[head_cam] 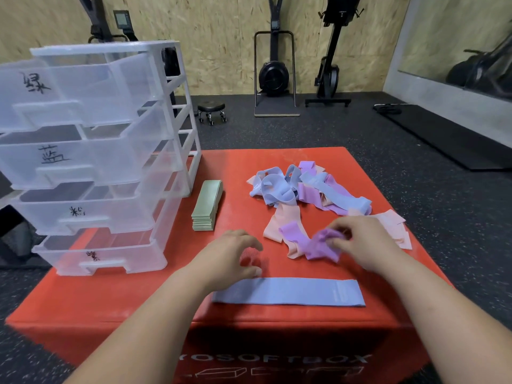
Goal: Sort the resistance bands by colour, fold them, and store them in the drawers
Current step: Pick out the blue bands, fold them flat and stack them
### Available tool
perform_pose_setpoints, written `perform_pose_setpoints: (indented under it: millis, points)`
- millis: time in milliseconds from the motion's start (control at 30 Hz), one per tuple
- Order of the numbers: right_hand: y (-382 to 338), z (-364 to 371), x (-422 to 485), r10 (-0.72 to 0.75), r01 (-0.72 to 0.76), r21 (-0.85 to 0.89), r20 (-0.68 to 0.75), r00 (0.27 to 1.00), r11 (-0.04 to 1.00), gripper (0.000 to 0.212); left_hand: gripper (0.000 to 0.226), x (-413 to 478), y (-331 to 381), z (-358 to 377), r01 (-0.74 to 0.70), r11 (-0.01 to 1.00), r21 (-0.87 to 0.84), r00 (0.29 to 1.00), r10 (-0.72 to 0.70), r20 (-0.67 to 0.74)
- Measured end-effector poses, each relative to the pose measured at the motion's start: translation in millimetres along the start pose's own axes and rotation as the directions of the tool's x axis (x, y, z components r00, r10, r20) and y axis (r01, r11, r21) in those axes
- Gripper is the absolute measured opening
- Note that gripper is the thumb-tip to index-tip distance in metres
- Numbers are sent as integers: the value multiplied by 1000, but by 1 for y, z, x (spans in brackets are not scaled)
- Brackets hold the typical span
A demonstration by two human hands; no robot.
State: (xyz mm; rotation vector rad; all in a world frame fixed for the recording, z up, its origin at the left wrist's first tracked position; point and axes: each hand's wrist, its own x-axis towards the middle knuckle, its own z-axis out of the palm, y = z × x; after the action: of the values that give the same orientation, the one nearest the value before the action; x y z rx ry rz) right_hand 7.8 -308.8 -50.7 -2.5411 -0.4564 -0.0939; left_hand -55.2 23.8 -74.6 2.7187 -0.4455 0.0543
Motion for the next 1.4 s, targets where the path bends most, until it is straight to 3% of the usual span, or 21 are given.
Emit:
perform_pose_setpoints:
  millis: [67, 133, 233, 300, 367, 633, 900, 1033, 1133, 1233, 1400]
  points:
    - [4, -13, 7, 49, -46, 20, -215, 975, 999, 20, 49, 8, -1, 0, 22, 1000, -14, 999, -22, -44]
    - [18, -22, 13, 118, -134, -33, -307, 944, 990, 21, 48, 18, -2, -1, 39, 998, -42, 995, -43, -91]
    - [36, -18, 17, 301, -328, -323, -133, 944, 888, 50, 48, 31, -2, 2, 66, 995, -72, 989, -75, -129]
    - [41, -7, 22, 348, -339, -439, -62, 935, 832, 66, 49, 40, -1, 7, 85, 994, -72, 987, -94, -134]
    - [37, 1, 31, 331, -327, -413, -63, 941, 850, 71, 50, 49, 1, 12, 107, 992, -74, 985, -116, -131]
    - [-6, 38, 67, 55, -57, -187, -17, 998, 981, 53, 48, 80, 0, 28, 176, 981, -85, 974, -186, -127]
    - [-27, 83, 103, 14, 11, -245, 100, 995, 969, 64, 52, 92, -23, 31, 214, 967, -140, 967, -230, -110]
    - [-41, 74, 114, -46, 46, 5, -107, 993, 999, 44, 51, 95, -27, 26, 213, 959, -189, 959, -242, -147]
    - [-53, 52, 116, 52, 35, 302, -275, 960, 953, 27, 51, 98, -25, 21, 202, 947, -249, 942, -257, -216]
    - [-56, 37, 111, 121, 55, 541, -283, 951, 839, 23, 51, 98, -17, 16, 179, 924, -339, 920, -279, -274]
    - [-56, 21, 93, 119, 28, 679, -170, 978, 734, 28, 55, 97, -2, 12, 125, 887, -444, 909, -282, -307]
